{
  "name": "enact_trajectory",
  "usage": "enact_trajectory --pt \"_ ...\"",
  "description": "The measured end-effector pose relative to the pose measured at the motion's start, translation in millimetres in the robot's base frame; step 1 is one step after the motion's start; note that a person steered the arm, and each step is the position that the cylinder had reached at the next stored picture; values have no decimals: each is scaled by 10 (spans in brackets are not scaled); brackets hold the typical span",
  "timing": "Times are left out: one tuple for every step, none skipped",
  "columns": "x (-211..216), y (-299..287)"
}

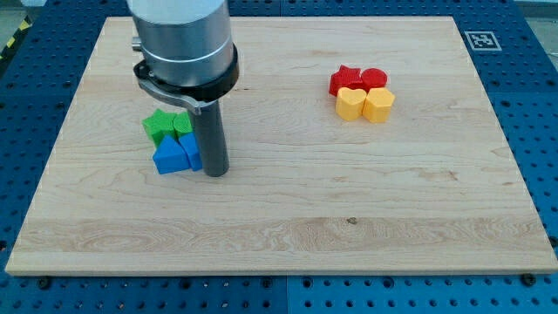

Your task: Point your arm diagonal to the blue cube

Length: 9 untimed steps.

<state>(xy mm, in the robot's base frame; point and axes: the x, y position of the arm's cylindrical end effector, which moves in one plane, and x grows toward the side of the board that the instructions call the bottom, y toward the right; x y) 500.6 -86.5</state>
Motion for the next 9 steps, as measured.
enact_trajectory --pt "15 168" --pt "319 736" --pt "642 740" --pt "658 740" --pt "658 740" --pt "820 740" --pt "914 740" --pt "918 740" --pt "943 740"
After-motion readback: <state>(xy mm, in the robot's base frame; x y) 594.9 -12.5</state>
